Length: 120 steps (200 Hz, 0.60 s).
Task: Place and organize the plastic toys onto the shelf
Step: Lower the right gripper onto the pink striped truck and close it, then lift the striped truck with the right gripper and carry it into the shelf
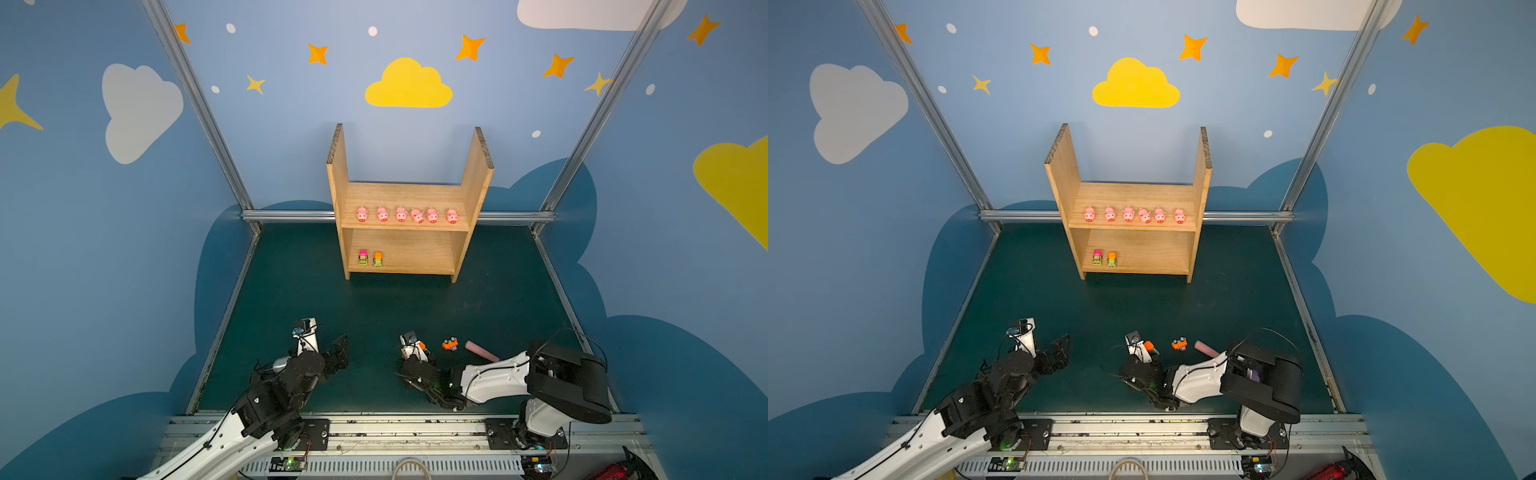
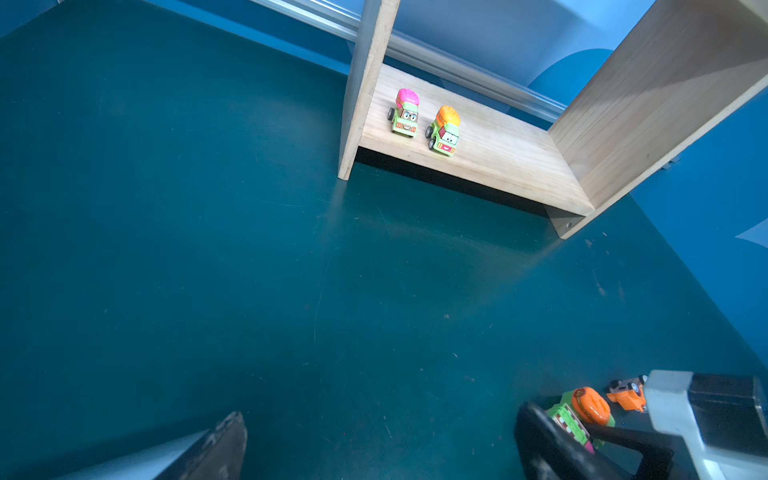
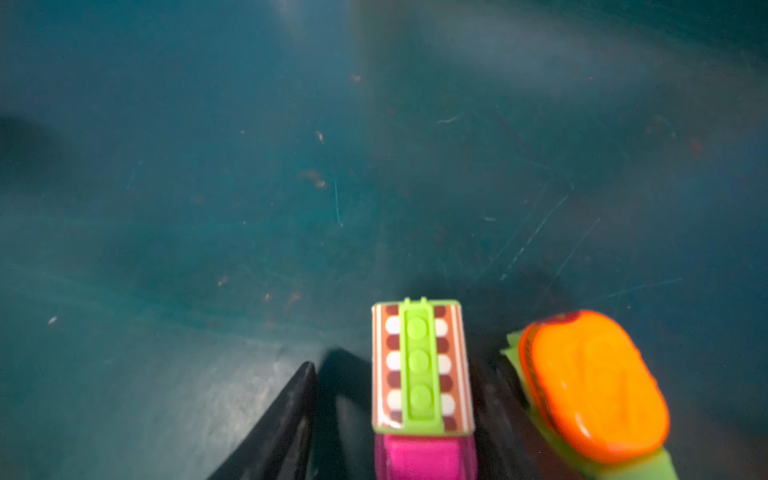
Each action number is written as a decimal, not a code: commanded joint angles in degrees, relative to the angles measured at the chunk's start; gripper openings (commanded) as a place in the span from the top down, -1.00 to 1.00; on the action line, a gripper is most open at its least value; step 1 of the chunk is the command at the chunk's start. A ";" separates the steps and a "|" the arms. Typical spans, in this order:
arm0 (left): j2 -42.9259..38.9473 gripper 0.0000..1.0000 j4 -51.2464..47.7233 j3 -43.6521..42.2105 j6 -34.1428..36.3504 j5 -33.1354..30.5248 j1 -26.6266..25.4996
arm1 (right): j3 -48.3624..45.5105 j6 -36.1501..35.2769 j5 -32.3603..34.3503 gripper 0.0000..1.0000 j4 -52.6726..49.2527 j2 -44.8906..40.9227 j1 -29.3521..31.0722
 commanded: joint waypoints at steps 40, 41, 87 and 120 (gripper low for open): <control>-1.56 -0.99 -1.35 0.94 0.81 -0.56 -0.09 | 1.08 1.70 -0.79 0.40 -5.73 3.28 0.10; -1.56 -0.99 -1.38 0.92 0.82 -0.56 -0.05 | 1.15 1.70 -0.78 0.40 -5.77 3.28 0.08; -1.55 -1.00 -1.60 1.24 1.04 -0.38 -0.11 | 2.96 1.31 -1.21 0.48 -9.62 0.61 0.06; -1.56 -0.99 -1.89 1.68 1.62 -0.30 -0.16 | 7.01 -0.40 -1.25 0.50 -16.85 -2.89 -0.40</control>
